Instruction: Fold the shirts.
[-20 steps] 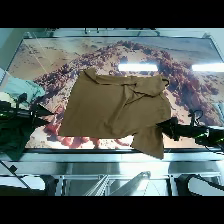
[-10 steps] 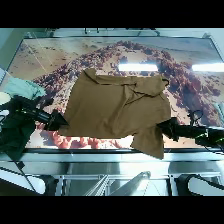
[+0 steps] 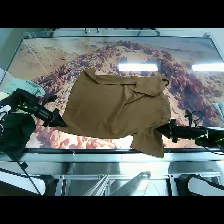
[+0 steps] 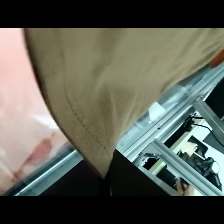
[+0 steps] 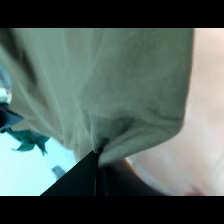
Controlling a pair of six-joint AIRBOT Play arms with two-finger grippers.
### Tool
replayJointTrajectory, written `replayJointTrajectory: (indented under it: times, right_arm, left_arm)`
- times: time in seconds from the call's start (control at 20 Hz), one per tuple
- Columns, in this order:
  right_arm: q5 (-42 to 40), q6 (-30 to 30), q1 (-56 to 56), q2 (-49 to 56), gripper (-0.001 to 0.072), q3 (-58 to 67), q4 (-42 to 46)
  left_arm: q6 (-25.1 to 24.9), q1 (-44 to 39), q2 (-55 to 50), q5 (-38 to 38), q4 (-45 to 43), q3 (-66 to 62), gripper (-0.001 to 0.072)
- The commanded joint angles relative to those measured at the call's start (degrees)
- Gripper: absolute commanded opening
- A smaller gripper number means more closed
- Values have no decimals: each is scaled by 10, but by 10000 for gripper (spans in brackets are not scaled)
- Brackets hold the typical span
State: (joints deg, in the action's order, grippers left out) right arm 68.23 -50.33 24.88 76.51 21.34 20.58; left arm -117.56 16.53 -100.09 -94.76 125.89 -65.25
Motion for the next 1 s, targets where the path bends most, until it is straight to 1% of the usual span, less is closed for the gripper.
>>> replayJointTrajectory:
  times: [0.0, 0.1, 0.15, 0.2, 0.25, 0.3, 0.35, 0.4, 0.55, 0.65, 0.75, 0.85, 0.9, 0.95]
  right_arm:
    - [116, 54, 0, -24, 17, 9, -70]
    - [255, 111, 9, -76, 17, 30, -213]
    - [316, 127, 21, -113, 17, 47, -317]
    - [359, 127, 37, -152, 17, 67, -420]
    - [373, 126, 59, -199, 17, 96, -514]
    - [371, 127, 87, -243, 17, 131, -572]
    - [368, 129, 122, -283, 17, 177, -620]
    - [360, 130, 158, -315, 17, 221, -643]
    - [287, 126, 266, -391, 17, 358, -647]
    - [266, 122, 268, -390, 17, 429, -643]
    - [238, 93, 248, -370, 17, 466, -609]
    - [211, 75, 229, -350, 17, 470, -543]
    - [199, 63, 218, -341, 18, 470, -485]
    - [178, 59, 198, -332, 17, 470, -405]
  left_arm:
    - [-38, 9, 33, -58, 126, -28, 14]
    - [-83, 26, 77, -109, 280, -50, 14]
    - [-98, 35, 113, -108, 327, -65, 14]
    - [-100, 47, 149, -108, 357, -86, 15]
    - [-99, 60, 189, -108, 390, -114, 15]
    - [-99, 77, 230, -108, 424, -151, 15]
    - [-98, 92, 268, -106, 453, -189, 15]
    - [-92, 108, 306, -101, 459, -234, 15]
    - [-89, 168, 403, -51, 459, -387, 15]
    - [-89, 220, 445, -12, 459, -463, 16]
    - [-87, 264, 462, -19, 458, -504, 17]
    - [-73, 258, 450, -43, 455, -507, 16]
    - [-66, 235, 440, -47, 446, -487, 17]
    - [-63, 207, 429, -53, 434, -458, 17]
